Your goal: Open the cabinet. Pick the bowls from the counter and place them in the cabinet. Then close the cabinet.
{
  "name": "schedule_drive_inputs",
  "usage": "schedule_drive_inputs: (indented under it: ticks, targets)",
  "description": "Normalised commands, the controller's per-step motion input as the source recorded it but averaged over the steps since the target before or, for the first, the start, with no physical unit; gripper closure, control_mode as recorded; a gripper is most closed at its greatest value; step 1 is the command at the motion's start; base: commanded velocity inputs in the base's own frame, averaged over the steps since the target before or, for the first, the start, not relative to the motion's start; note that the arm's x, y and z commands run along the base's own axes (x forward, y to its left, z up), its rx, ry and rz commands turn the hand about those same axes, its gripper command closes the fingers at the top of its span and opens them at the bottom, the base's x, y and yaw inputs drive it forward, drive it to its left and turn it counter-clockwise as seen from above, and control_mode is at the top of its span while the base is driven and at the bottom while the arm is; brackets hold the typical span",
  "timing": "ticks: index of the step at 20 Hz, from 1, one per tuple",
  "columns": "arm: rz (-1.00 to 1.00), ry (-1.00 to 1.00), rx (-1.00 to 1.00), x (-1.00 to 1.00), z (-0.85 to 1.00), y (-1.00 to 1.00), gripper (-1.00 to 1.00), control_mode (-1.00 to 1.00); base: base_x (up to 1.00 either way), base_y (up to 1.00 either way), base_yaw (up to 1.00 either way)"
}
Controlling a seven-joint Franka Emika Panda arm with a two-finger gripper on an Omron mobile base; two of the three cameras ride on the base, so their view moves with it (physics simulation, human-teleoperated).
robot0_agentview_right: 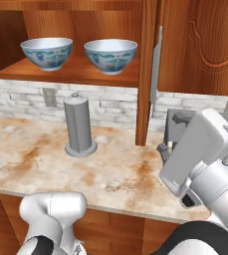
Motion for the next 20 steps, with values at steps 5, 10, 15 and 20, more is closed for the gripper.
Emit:
schedule_drive_inputs:
  ticks: [5,10,15,20]
  targets:
    - [0.2,0.02,0.1,0.56,-0.08,-0.25,-1.0,-1.0,0.0,0.0,0.0]
    - [0.21,0.04,0.13,0.51,-0.13,-0.08,-1.0,-1.0,0.0,0.0,0.0]
    - [0.1,0.0,0.05,0.34,-0.12,0.06,-1.0,-1.0,0.0,0.0,0.0]
    - [0.07,0.0,0.0,0.38,0.0,0.33,-1.0,-1.0,0.0,0.0,0.0]
